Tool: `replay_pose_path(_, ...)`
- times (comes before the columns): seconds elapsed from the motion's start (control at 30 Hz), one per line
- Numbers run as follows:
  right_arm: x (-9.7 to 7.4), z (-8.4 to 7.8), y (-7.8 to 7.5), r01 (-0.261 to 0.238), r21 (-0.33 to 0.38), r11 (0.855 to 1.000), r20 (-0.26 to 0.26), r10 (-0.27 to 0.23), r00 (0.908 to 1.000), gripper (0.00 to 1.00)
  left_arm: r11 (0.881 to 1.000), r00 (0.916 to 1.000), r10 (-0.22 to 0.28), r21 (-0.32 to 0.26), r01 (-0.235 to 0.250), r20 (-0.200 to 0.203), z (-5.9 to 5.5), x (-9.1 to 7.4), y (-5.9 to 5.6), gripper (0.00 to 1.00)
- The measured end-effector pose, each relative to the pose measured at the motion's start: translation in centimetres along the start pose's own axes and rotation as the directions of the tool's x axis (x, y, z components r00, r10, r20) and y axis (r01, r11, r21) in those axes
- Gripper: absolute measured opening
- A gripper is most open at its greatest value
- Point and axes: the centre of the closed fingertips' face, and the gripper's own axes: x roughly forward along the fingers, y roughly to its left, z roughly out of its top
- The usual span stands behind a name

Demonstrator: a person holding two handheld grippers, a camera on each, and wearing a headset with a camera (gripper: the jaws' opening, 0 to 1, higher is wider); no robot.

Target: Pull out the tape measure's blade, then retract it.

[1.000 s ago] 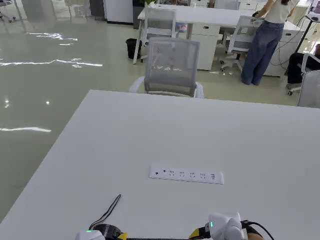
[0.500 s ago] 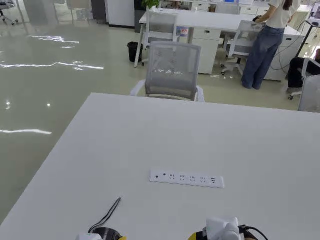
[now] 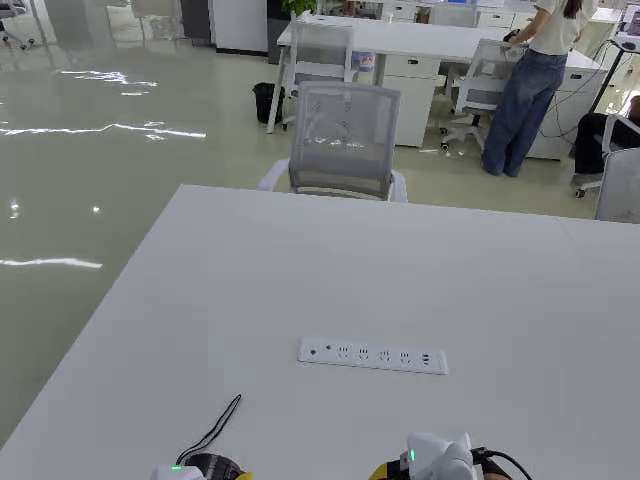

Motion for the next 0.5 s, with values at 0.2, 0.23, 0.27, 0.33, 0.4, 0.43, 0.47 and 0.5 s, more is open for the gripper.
replay_pose_path(0.2, 0.13, 0.13, 0.01, -0.001, -0.001, 1.0, 0.002, 0.001, 1.0, 0.13, 1.0, 1.0, -0.001, 0.002, 0.001, -0.001, -0.01, 0.01, 0.01, 0.61)
replay_pose_path(0.23, 0.17, 0.12, 0.01, -0.002, 0.001, 1.0, 0.003, 0.002, 1.0, 0.13, 1.0, 1.0, -0.001, 0.002, 0.001, -0.001, -0.01, 0.02, 0.02, 0.61)
replay_pose_path(0.27, 0.21, 0.16, 0.0, -0.002, 0.0, 1.0, 0.004, 0.002, 1.0, 0.13, 1.0, 1.0, -0.001, -0.001, 0.001, -0.001, 0.02, -0.01, 0.02, 0.61)
replay_pose_path(0.33, 0.25, 0.25, -0.02, -0.001, 0.001, 1.0, 0.004, 0.001, 1.0, 0.13, 1.0, 1.0, -0.002, -0.001, 0.002, -0.002, 0.01, 0.02, 0.05, 0.61)
replay_pose_path(0.4, 0.28, 0.49, 0.05, -0.002, -0.001, 1.0, 0.005, 0.002, 1.0, 0.13, 1.0, 1.0, -0.002, -0.001, 0.002, -0.001, -0.05, 0.09, 0.09, 0.61)
replay_pose_path(0.43, 0.38, 0.46, 0.02, -0.002, -0.002, 1.0, 0.005, 0.002, 1.0, 0.13, 1.0, 1.0, -0.002, 0.0, 0.002, -0.001, -0.03, 0.06, 0.07, 0.61)
replay_pose_path(0.47, 0.42, 0.49, 0.0, -0.002, -0.002, 1.0, 0.006, 0.002, 1.0, 0.13, 1.0, 1.0, -0.002, 0.0, 0.002, 0.0, 0.0, 0.0, 0.05, 0.61)
replay_pose_path(0.5, 0.44, 0.6, 0.01, -0.002, -0.002, 1.0, 0.007, 0.002, 1.0, 0.13, 1.0, 1.0, -0.003, 0.001, 0.003, 0.0, 0.02, -0.02, 0.05, 0.61)
